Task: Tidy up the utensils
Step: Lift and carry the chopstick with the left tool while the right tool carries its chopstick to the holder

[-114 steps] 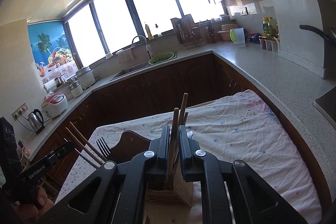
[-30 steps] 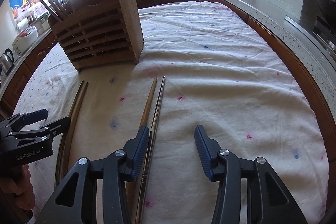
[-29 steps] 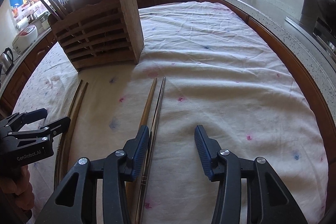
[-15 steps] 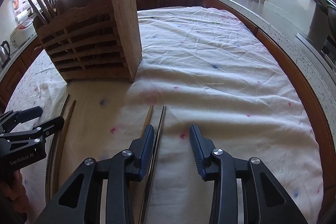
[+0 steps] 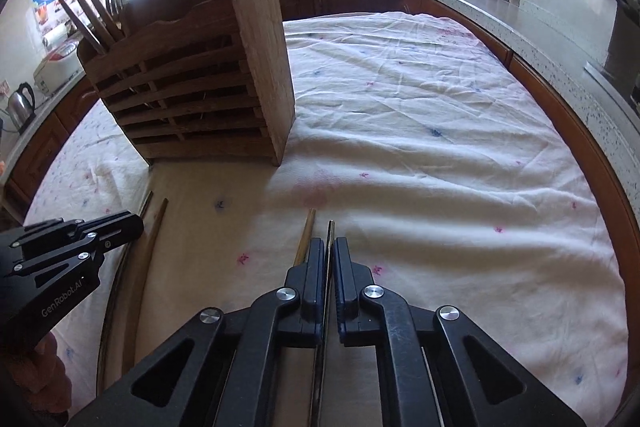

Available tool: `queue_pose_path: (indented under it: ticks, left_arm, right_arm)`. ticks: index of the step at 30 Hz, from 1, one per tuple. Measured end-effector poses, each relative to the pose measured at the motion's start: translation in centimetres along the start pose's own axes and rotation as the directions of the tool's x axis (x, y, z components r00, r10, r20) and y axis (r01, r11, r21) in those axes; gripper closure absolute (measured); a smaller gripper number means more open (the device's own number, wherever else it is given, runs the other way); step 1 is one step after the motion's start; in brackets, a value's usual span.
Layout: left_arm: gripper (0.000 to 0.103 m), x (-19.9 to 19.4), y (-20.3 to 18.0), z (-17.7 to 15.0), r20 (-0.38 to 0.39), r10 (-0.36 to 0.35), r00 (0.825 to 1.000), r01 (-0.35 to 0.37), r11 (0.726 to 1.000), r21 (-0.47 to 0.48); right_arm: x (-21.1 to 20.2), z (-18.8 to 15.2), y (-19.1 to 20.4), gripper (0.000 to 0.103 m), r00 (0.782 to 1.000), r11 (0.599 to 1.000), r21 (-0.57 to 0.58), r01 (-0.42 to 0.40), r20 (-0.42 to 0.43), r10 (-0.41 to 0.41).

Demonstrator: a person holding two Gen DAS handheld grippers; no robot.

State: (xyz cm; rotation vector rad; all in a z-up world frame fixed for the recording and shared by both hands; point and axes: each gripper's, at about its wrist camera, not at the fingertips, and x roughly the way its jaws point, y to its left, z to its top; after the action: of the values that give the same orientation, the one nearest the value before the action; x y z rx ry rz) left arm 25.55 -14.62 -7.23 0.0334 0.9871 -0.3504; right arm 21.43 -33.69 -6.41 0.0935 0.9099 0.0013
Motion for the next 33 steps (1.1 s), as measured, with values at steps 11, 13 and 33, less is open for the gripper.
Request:
queue_pose_path:
  ticks: [11,13,33]
  left_arm:
    - [0.099,-8.2,2.8,-1.7,0.106,-0.124,0.987,0.131,0.989,-0.062]
    - [0.100,-10.1,2.7,-1.8,0.139,-0.134,0.981,0.143,0.988,-0.057]
    - [0.103,-19.5,3.1,-0.9,0.351,-0.193,0.917,0.211,0.977,-0.015]
  right_arm:
    - [-8.6,0.0,-0.5,0.099,0.981,0.989,0.074,-0.126,0.154,0.114]
    - [-10.0,0.2,-0.4,0.099,0.975,0.987,0.071,-0.141,0.180,0.126]
    - [-19.5,2.3,2.2,0.099,0.903,0.981,-0.003,-0.195,0.390,0.181]
